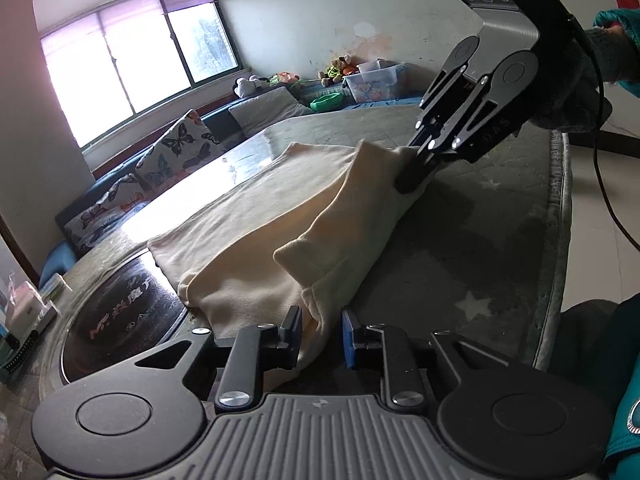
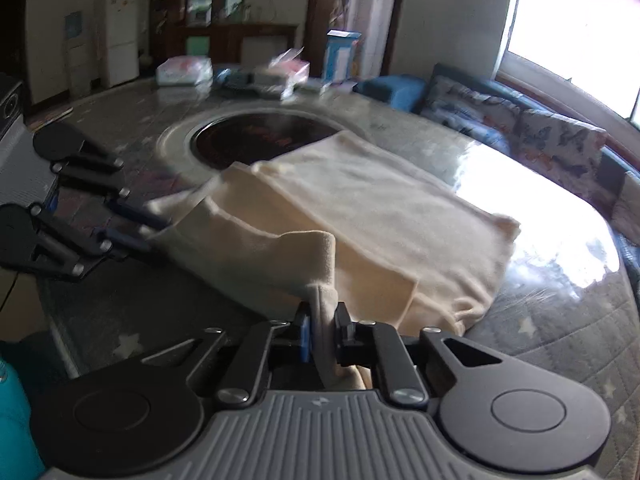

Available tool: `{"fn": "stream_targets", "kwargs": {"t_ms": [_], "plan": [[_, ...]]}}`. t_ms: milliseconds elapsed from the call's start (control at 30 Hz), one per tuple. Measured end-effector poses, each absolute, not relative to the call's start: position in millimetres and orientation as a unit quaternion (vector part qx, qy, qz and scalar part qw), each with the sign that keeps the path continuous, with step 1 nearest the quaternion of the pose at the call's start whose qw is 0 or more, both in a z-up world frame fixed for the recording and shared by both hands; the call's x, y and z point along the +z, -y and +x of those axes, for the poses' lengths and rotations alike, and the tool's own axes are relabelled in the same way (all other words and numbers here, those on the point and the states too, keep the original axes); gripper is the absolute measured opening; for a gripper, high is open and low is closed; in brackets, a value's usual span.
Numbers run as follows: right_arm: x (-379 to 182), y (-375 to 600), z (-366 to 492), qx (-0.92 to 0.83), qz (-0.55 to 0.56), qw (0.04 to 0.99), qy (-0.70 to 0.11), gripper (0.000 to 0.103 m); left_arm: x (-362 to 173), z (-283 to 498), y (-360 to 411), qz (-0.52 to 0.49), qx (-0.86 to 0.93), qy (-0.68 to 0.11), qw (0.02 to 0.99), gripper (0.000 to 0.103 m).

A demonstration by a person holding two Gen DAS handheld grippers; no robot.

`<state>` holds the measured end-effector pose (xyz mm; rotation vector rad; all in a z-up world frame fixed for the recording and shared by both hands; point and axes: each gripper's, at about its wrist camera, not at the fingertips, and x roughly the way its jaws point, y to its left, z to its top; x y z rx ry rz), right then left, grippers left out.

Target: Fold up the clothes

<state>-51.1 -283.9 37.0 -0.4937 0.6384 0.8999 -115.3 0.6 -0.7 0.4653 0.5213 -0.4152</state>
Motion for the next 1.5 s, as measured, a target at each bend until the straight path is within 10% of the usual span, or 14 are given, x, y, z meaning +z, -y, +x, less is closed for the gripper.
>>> {"fn": "stream_targets", "kwargs": {"t_ms": [233, 333, 867, 1500], "plan": [[25.6, 282.5, -55.0, 0.426, -0.251, 0.819, -0.292, 0.025, -3.1, -115.0, 3.1, 0.230, -0.200, -0.247, 0.920, 0.011], [27.9, 285.9, -59.0, 0.425, -0.236, 0.826, -0.285, 0.011, 1.5, -115.3, 0.5, 0.214, -0.184, -0.241, 0.928, 0.005], [87.1, 310.7, -134.2, 0.458, -0.219, 0.821, -0.262, 0.006, 67.1, -181.1, -15.5, 0.141, -0.185, -0.204, 0.951, 0.004], [86.9, 266.5, 47.9, 0.386, -0.197, 0.849, -0.303, 0.005, 58.3, 29.5, -18.4, 0.114, -0.117, -0.245, 0.956, 0.005]]}}
